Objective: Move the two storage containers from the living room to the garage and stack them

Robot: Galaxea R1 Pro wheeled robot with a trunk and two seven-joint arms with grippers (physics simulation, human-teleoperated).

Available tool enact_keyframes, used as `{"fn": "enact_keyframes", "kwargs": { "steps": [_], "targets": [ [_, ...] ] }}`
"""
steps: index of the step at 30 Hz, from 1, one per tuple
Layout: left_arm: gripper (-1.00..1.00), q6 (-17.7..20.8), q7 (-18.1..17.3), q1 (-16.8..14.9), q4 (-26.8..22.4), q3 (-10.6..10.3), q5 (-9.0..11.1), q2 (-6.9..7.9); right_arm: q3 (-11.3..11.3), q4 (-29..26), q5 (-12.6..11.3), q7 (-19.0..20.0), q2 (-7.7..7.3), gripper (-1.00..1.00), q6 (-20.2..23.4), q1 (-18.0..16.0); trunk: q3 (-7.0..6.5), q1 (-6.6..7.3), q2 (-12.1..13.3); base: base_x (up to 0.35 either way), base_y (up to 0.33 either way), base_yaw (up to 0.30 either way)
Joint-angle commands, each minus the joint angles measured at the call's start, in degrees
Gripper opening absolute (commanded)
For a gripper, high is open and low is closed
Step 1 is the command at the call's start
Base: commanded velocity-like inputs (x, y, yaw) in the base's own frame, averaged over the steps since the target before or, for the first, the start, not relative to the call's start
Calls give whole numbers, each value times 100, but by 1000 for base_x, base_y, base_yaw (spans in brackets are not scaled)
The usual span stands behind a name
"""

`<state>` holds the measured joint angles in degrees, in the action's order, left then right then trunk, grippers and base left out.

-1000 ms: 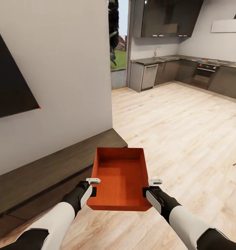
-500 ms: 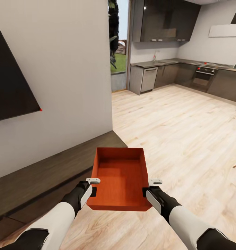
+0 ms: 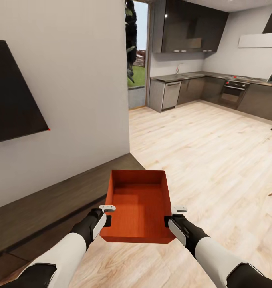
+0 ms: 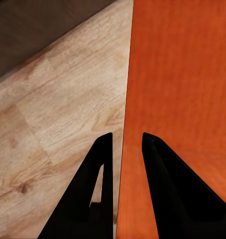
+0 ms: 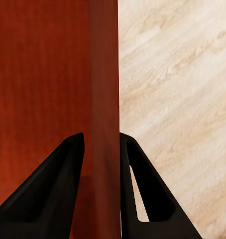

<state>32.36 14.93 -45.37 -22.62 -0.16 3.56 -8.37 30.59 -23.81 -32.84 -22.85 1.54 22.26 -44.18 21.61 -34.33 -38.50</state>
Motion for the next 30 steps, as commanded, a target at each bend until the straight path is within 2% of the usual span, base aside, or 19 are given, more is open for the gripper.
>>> {"fn": "enact_keyframes", "kwargs": {
  "steps": [1,26,30],
  "targets": [
    [-100,69,115,1,82,-37,-145,11,17,-18,156,-61,-11,-100,-205,-11,-2,-2,-7,0,0,0],
    [-100,69,115,1,82,-37,-145,11,17,-18,156,-62,-14,-100,-205,-11,-226,-2,-7,0,0,0],
    [-100,-104,113,1,82,-46,-145,11,17,-18,156,-62,-14,-100,-205,-11,-262,-2,-7,0,0,0]
  ]
}}
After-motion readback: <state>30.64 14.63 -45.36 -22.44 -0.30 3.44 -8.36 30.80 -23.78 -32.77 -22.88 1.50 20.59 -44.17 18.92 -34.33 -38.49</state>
